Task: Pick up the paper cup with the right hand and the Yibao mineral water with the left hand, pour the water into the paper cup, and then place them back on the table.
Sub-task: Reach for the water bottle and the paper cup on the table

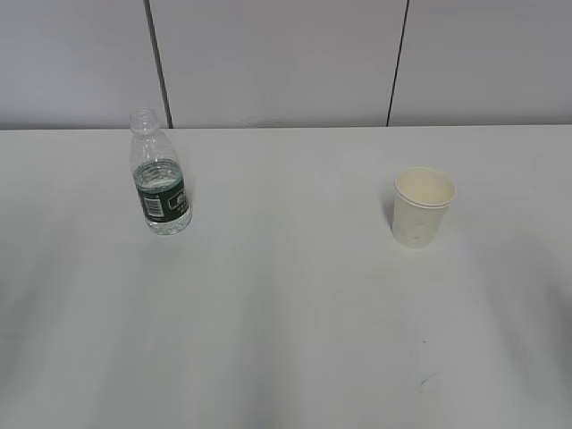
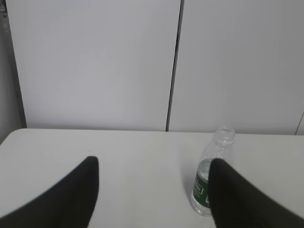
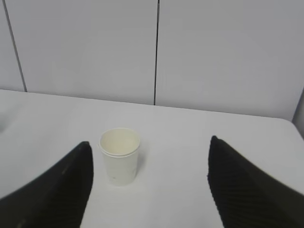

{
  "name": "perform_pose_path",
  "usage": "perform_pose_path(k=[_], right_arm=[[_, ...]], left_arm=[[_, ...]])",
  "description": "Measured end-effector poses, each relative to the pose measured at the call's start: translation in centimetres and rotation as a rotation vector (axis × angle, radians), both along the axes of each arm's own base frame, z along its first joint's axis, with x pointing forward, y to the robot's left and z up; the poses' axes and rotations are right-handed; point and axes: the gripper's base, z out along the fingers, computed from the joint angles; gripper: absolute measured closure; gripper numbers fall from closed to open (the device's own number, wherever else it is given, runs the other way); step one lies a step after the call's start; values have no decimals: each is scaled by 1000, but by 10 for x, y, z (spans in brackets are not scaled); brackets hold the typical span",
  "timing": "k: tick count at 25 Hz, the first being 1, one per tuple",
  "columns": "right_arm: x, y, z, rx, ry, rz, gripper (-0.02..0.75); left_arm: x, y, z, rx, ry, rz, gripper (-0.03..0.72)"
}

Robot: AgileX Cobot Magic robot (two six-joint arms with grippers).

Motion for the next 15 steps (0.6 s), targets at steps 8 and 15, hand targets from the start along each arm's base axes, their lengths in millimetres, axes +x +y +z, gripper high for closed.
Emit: perform_pose_path(k=[8,15], right_arm=[[28,7,-27,68,13,41,153],[64,13,-42,113,29,64,153]], left_arm=[[22,-1,-34,1,13,5,240],[47,-7,-50,-16,37,-43,240]])
